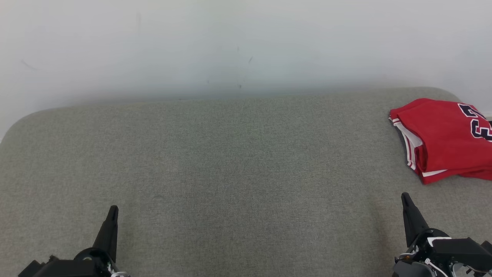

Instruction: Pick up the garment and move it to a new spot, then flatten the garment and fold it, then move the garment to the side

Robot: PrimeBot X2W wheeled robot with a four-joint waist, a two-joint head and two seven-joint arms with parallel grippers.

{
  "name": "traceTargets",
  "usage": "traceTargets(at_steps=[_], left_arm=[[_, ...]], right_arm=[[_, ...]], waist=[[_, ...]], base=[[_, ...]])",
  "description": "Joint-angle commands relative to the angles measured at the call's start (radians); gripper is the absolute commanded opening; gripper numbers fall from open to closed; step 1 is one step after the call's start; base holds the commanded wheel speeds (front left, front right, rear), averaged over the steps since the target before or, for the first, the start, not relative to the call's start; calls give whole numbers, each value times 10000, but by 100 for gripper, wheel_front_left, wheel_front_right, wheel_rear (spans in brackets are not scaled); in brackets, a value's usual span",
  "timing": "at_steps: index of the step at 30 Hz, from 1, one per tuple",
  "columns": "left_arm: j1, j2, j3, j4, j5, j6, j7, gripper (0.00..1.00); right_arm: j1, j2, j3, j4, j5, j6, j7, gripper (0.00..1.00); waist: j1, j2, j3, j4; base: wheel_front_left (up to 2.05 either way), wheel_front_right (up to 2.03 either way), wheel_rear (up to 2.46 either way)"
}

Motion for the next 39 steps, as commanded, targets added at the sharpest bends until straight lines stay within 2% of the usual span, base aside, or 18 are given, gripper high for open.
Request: traceTargets(at_steps=[1,39], left_arm=[[-59,55,8,24,-36,-31,46,0],[-56,56,3,21,-40,-29,41,0]], right_arm=[[-81,34,-26,13,19,-21,24,0],[-78,73,-77,17,-51,-21,73,0]], waist=[[1,0,0,0],[1,0,0,0]], base=[[0,0,0],[0,0,0]])
